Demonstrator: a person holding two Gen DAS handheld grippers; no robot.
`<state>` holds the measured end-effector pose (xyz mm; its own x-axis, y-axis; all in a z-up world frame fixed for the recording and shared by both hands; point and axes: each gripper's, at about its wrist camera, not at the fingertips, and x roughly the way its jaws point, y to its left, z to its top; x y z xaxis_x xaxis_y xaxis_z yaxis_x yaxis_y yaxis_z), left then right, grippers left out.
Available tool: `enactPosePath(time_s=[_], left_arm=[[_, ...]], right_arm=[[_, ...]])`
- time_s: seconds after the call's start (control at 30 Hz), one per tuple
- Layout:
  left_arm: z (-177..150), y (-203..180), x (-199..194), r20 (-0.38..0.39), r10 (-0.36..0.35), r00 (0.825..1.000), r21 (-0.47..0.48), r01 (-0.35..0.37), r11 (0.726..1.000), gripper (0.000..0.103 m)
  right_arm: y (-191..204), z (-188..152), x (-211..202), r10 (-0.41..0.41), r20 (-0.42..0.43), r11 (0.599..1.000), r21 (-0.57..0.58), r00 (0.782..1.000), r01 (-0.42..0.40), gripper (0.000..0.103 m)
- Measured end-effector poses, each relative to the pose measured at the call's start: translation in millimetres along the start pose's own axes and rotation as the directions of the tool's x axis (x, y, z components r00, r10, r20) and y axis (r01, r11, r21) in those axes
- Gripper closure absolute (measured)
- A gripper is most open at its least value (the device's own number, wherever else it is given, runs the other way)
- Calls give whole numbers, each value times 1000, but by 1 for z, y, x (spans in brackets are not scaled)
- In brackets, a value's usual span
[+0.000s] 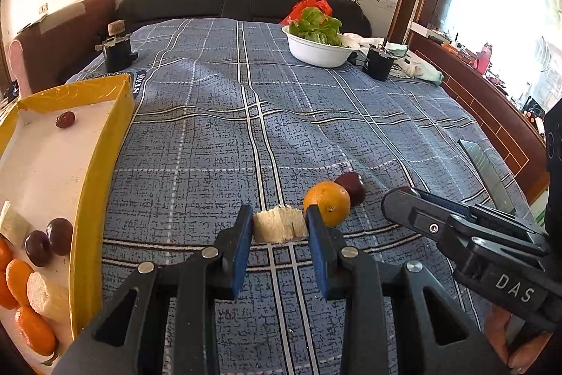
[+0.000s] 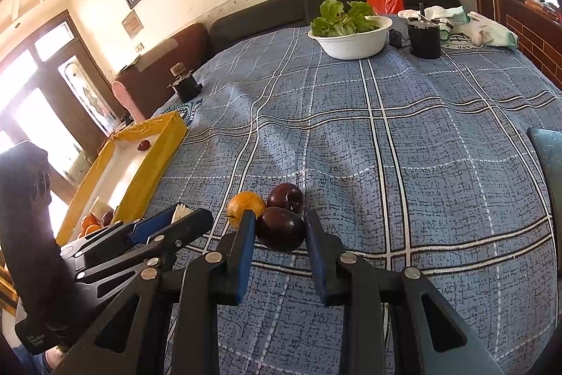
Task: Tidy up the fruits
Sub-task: 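Carry the yam chunk and plum in both grippers over the tray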
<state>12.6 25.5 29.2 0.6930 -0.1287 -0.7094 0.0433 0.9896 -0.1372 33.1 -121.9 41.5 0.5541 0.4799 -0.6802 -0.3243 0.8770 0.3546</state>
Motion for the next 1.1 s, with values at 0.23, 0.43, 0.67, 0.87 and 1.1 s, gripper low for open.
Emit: enactPosePath(time_s=[0.23, 0.43, 0.67, 0.87, 1.1], left_arm=[[0, -1, -1, 5, 4, 1000, 5, -4, 1000, 74], [0, -1, -1, 5, 3, 1000, 5, -3, 1000, 74], [2, 1, -7, 22, 1, 1000, -2, -1, 1000, 74], [4, 8, -21, 38, -20, 999, -28, 21, 999, 74], [6, 42, -56, 86, 3, 996, -95, 5, 995, 73]], right_arm=[[1, 0, 0, 0, 0, 1000, -3, 1000, 0, 72], [2, 0, 0, 3, 2, 1000, -8, 1000, -3, 72], [4, 0, -1, -1, 8, 1000, -17, 1000, 1, 72], [3, 1, -3, -3, 15, 1000, -19, 1000, 3, 72], [9, 0, -8, 13, 33, 999, -36, 999, -12, 72]])
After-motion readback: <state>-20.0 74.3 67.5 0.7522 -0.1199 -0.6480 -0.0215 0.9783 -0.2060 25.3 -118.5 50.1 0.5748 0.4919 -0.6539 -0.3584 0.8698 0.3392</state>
